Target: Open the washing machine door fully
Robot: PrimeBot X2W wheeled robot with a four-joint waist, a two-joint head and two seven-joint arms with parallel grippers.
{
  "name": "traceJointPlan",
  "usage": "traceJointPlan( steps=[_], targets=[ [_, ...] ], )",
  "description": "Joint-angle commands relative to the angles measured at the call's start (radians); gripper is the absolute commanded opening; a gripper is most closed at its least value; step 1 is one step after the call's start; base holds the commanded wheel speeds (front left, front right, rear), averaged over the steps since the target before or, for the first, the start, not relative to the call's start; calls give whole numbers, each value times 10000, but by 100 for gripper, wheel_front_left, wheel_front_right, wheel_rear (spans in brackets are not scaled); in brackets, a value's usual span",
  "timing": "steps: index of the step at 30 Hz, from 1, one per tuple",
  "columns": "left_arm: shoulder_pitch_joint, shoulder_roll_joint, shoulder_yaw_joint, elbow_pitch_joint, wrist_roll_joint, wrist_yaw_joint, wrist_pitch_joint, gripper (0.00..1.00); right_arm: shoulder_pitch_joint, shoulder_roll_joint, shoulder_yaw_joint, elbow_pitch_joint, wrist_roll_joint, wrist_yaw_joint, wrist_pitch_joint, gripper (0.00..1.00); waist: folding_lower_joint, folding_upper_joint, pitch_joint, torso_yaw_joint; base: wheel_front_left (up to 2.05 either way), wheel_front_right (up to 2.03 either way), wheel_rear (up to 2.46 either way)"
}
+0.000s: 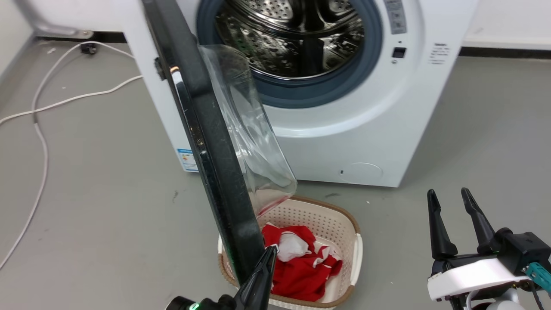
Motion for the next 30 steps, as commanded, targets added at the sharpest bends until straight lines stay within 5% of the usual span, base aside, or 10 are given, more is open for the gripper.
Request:
traceJointPlan(
  steps=[1,17,30],
  targets=[
    [174,191,233,-15,57,231,34,0,143,21,-13,-47,-64,-3,47,100,0,0,-84,386,0,0,0],
    [944,768,1291,-741,-48,999,-99,0,393,16,-139,-307,-116,-3,345,100,0,0,-262,2515,0,0,0],
    [-207,1347,4127,74,-823,1015,-175,0,53,15,26,-671,-419,-3,860,100,0,0,352,2752,0,0,0]
  ],
)
